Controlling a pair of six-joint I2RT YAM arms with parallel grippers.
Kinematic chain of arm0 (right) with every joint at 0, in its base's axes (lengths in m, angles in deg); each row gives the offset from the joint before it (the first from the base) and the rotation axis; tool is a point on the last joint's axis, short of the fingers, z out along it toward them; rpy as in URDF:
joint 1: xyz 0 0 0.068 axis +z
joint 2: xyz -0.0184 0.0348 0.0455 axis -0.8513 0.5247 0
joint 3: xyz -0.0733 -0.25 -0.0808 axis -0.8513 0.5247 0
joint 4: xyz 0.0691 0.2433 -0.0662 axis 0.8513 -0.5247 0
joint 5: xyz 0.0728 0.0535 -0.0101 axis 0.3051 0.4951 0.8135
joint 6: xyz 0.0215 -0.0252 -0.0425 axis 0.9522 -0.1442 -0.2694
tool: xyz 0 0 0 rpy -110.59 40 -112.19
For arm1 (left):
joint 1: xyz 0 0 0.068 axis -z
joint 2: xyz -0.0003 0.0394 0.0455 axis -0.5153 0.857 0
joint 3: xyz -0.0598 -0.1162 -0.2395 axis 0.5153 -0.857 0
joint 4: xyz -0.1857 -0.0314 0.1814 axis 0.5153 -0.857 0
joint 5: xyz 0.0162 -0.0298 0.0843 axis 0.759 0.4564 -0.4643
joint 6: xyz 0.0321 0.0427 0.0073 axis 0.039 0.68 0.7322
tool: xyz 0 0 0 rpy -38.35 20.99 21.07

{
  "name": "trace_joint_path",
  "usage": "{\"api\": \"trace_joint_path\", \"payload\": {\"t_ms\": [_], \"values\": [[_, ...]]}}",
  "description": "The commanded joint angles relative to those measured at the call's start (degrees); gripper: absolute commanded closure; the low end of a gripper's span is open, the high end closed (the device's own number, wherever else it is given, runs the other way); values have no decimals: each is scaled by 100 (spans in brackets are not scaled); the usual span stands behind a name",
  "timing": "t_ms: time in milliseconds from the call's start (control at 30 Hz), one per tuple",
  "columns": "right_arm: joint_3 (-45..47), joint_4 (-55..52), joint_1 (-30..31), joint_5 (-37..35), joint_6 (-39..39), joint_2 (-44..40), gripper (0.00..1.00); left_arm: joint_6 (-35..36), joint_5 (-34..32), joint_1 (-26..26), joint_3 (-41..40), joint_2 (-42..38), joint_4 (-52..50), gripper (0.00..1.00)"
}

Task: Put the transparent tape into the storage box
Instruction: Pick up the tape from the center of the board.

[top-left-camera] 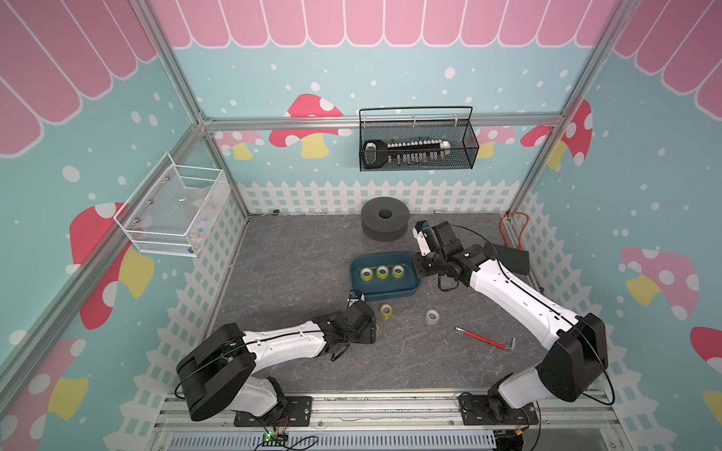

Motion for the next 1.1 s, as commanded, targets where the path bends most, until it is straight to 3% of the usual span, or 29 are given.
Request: {"api": "trace_joint_path", "payload": {"t_ms": [0, 533, 800, 1067], "values": [[106, 77, -53, -18, -3, -123, 74, 14, -152, 92, 174, 154, -56, 29], [334, 162, -178, 36, -27, -285, 75, -3, -143, 228, 365, 591, -155, 52], [343, 167, -266, 45, -45, -375, 75, 38, -169, 277, 490, 903, -156, 59], [387, 167, -314, 36, -38, -480, 75, 17, -129, 275, 562, 1002, -167, 77]]}}
